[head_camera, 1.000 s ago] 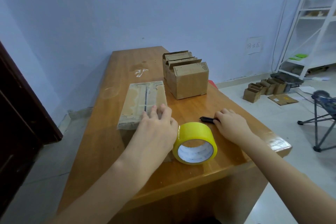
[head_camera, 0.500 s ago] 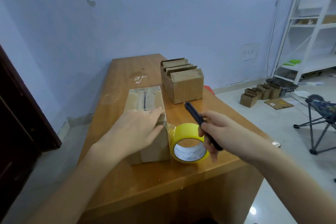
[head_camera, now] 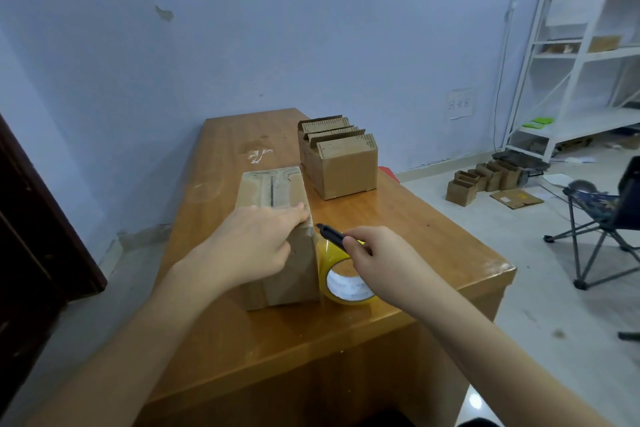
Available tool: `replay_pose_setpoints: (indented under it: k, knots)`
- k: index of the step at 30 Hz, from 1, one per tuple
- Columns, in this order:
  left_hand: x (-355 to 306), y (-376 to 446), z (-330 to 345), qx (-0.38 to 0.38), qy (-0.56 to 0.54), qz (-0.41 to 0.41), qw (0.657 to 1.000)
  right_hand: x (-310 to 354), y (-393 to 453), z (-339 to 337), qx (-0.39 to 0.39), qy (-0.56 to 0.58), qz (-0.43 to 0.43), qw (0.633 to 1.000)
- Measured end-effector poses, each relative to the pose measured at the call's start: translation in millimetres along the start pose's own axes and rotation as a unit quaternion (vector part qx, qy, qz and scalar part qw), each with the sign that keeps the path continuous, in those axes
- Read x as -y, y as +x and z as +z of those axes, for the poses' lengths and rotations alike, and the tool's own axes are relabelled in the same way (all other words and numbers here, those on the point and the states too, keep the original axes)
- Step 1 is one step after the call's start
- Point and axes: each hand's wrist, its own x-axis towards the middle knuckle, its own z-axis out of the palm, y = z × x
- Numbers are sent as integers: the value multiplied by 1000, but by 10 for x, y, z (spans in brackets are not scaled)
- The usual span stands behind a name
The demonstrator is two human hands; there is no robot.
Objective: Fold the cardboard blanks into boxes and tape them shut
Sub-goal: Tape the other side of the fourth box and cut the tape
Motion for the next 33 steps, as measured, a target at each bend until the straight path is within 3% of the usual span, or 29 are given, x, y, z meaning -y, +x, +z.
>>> replay_pose_setpoints:
  k: [12, 15, 20, 29, 33]
  knots:
    - [10, -15, -7, 27, 1, 4, 1000, -7, -342, -8, 48, 47, -43, 997]
    - [54, -13, -16, 29, -13, 13, 999, 21, -503, -14, 18, 31, -77, 996]
    - [126, -5, -11, 25, -32, 25, 999, -83, -407, -160, -9, 176, -27, 984]
    - [130, -51, 117, -57, -38, 20, 997, -350, -204, -49, -58, 324, 41, 943]
    - [208, 52, 242, -152, -21, 57, 986, -598, 53, -74, -149, 241, 12, 959]
